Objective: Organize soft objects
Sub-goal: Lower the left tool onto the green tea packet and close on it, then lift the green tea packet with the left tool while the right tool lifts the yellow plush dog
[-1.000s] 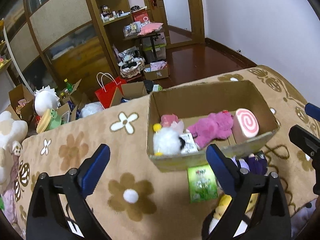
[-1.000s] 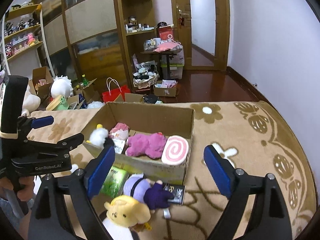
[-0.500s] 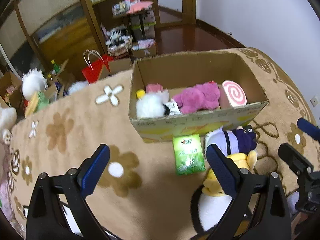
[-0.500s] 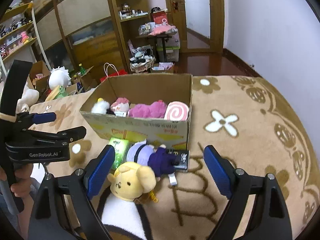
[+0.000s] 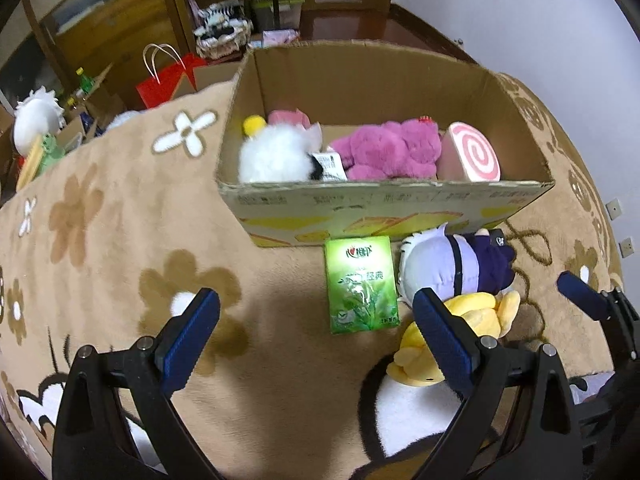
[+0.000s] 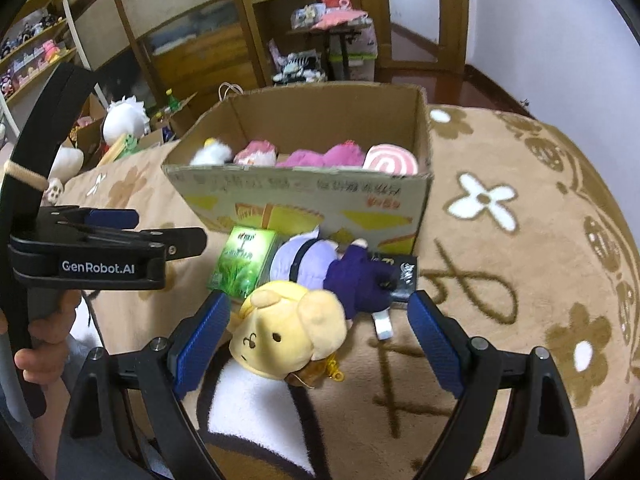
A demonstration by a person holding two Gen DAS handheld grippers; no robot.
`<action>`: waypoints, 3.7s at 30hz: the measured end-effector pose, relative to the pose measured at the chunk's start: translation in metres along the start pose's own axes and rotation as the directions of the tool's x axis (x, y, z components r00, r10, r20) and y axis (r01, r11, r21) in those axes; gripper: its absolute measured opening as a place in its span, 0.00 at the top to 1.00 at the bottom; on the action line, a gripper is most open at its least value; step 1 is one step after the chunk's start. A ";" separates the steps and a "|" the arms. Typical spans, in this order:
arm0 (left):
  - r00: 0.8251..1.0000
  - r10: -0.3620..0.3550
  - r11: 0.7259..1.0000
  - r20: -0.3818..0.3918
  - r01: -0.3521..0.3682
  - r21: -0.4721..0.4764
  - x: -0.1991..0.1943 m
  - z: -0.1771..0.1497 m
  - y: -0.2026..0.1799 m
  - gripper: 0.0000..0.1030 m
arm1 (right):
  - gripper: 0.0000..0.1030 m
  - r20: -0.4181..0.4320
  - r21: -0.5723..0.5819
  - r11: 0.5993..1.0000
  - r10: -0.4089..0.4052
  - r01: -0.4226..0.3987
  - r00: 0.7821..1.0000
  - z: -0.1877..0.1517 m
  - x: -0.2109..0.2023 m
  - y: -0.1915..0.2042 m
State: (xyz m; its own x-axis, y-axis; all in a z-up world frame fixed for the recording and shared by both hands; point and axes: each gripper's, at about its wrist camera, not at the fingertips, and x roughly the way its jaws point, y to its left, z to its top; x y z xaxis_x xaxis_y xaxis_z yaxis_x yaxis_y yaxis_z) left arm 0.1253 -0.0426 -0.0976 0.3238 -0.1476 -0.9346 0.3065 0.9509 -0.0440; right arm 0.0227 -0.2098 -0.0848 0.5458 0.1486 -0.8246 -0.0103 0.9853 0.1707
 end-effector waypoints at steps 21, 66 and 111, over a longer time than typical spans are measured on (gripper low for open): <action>0.981 -0.048 0.999 -0.188 0.051 0.010 0.069 0.014 -0.007 0.07 | 0.18 -0.197 0.084 0.994 0.078 -0.063 0.977 -0.010 0.061 -0.004; 0.992 0.024 0.999 0.127 -0.019 -0.037 -0.052 -0.025 0.011 0.51 | 0.45 0.178 0.045 0.996 -0.087 0.081 0.980 0.018 -0.060 -0.016; 0.817 0.171 0.982 0.551 -0.186 -0.029 -0.094 0.044 -0.013 0.51 | 0.45 0.459 0.010 0.992 -0.114 0.123 0.881 0.099 -0.076 -0.019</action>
State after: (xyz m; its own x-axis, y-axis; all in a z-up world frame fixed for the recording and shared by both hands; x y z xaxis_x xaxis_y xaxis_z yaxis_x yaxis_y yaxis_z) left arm 0.1296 -0.0533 0.0066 0.8099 -0.1077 -0.5766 0.2146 0.9693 0.1203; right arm 0.0644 -0.2484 0.0279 0.8666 -0.0204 -0.4986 0.0656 0.9952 0.0732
